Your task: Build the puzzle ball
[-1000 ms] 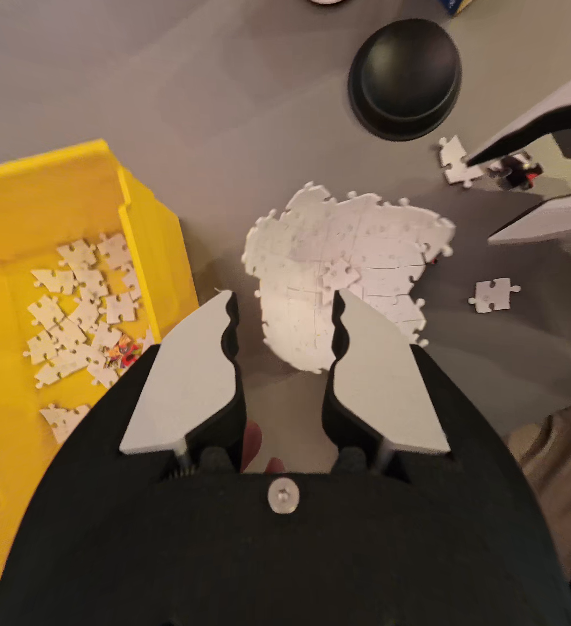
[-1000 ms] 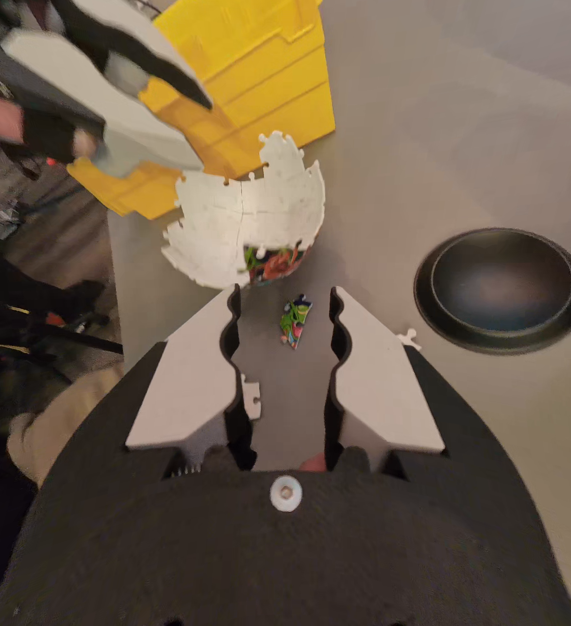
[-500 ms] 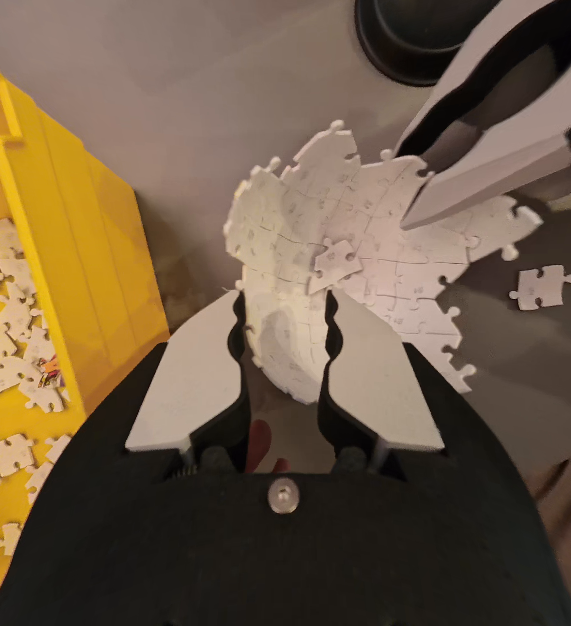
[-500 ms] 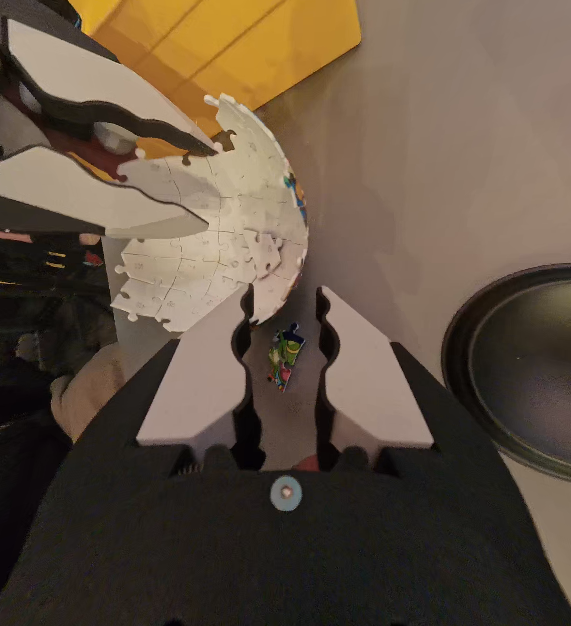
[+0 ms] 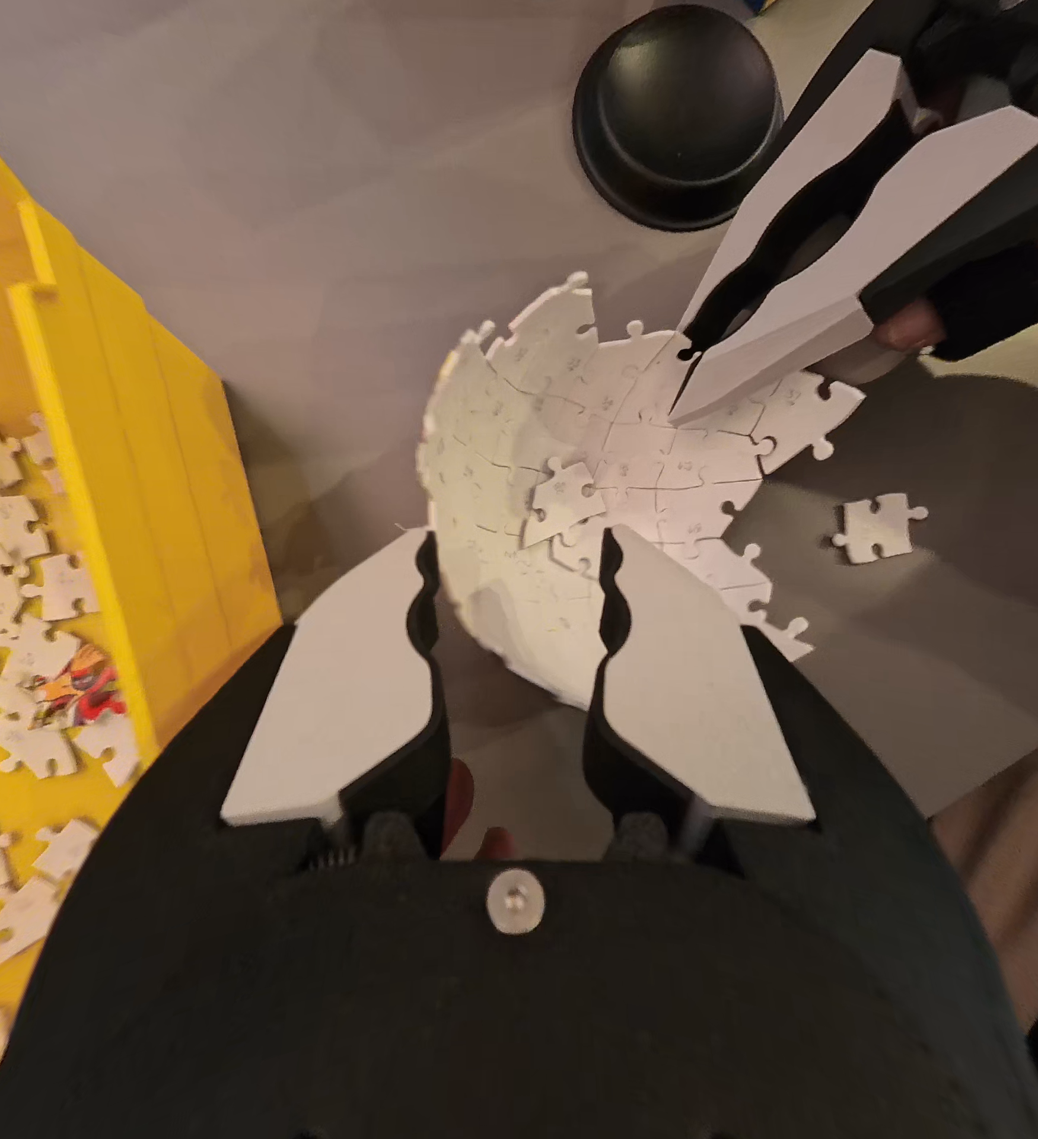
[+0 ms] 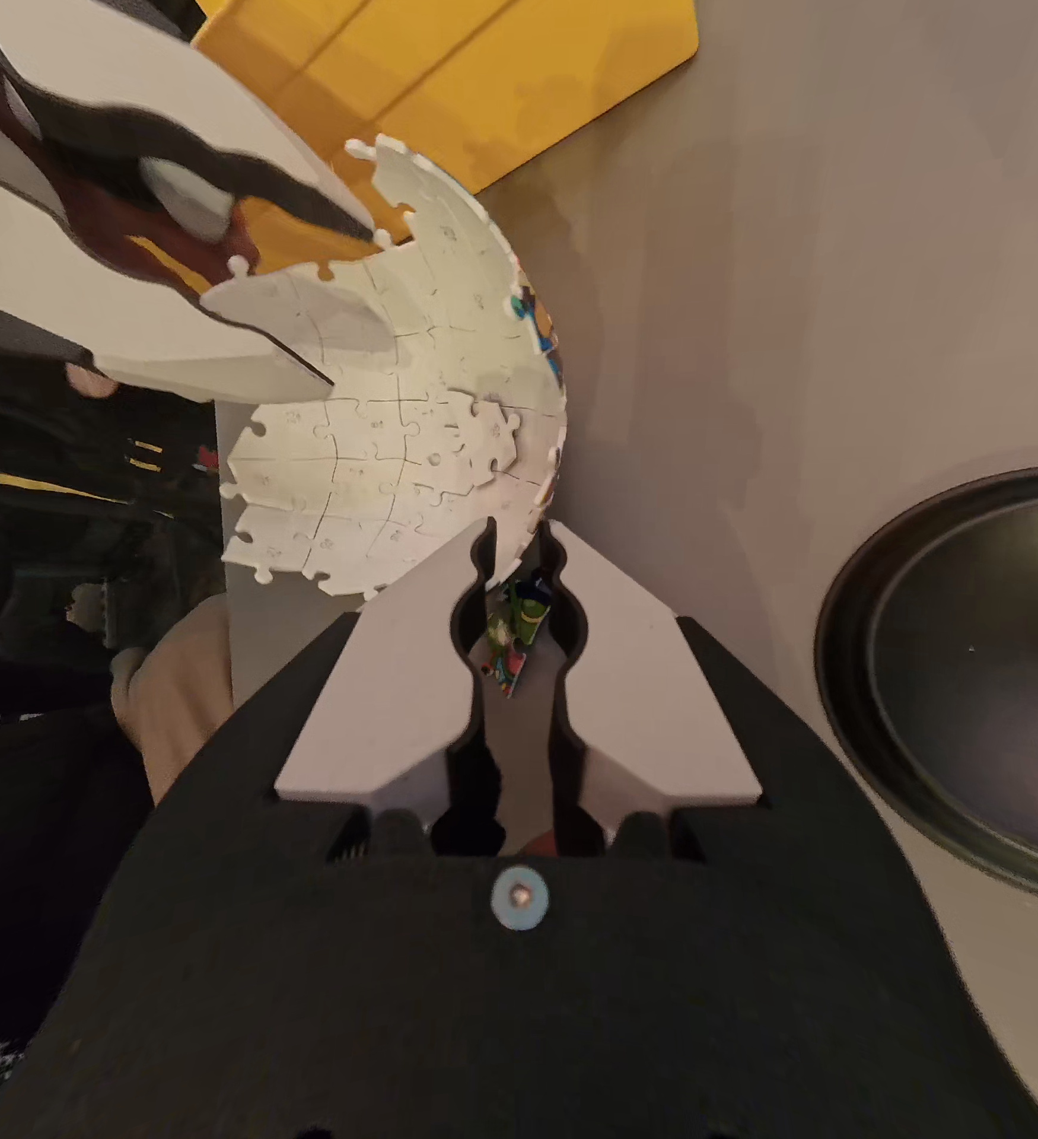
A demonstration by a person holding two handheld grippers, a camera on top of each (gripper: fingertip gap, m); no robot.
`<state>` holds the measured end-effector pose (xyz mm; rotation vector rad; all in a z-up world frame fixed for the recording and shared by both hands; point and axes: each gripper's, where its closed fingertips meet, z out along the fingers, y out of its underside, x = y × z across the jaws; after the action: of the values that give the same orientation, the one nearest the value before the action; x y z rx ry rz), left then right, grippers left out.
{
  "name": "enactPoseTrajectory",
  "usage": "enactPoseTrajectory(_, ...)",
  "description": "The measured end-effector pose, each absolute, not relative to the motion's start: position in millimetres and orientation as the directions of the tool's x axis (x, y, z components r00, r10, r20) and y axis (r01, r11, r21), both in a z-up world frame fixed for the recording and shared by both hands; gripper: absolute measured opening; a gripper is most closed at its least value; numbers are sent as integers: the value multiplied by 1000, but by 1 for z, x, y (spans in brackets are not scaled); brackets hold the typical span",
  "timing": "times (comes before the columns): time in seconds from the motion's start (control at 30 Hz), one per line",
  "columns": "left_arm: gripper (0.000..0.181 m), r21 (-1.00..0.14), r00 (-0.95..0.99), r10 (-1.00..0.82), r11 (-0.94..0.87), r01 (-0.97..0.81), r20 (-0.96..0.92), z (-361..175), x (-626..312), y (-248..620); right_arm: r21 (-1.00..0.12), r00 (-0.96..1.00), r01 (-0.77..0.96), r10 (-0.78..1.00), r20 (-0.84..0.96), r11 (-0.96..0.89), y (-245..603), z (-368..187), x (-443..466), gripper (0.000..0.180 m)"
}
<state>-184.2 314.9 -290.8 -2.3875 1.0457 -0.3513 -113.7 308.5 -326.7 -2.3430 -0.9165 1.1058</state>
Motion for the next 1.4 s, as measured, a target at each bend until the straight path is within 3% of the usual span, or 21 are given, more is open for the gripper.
enactPoseTrajectory(0.03, 52, -542, 671, -741, -567, -620, 8, -288, -187, 317, -589, 471, 393, 705, -530, -706, 308, -326, -113, 10)
enactPoseTrajectory(0.17, 58, -536, 655, -755, -543, -646, -24, -279, -188, 322, -625, 449, 407, 742, -498, -666, 306, -323, -115, 10)
enactPoseTrajectory(0.4, 63, -418, 580, -814, -535, -734, 24, -300, -176, 315, -650, 425, 414, 767, -480, -637, 302, -319, -118, 10)
enactPoseTrajectory(0.57, 39, -392, 566, -825, -522, -757, 5, -307, -171, 321, -655, 416, 421, 775, -475, -628, 300, -319, -120, 10)
enactPoseTrajectory(0.73, 10, -389, 555, -820, -470, -792, -138, -306, -169, 330, -653, 425, 419, 771, -473, -631, 300, -319, -119, 10)
enactPoseTrajectory(0.9, 9, -418, 557, -809, -447, -791, -188, -303, -167, 332, -660, 434, 388, 760, -485, -643, 303, -315, -117, 11)
enactPoseTrajectory(1.17, 4, -423, 592, -765, -463, -779, -252, -290, -189, 337, -705, 455, 345, 767, -452, -620, 311, -294, -101, 39)
enactPoseTrajectory(1.3, 4, -429, 634, -736, -507, -748, -236, -289, -199, 337, -693, 474, 447, 807, -353, -566, 298, -303, -88, 38)
enactPoseTrajectory(1.4, 4, -428, 650, -720, -521, -738, -245, -290, -204, 338, -660, 484, 596, 860, -158, -457, 285, -321, -84, 39)
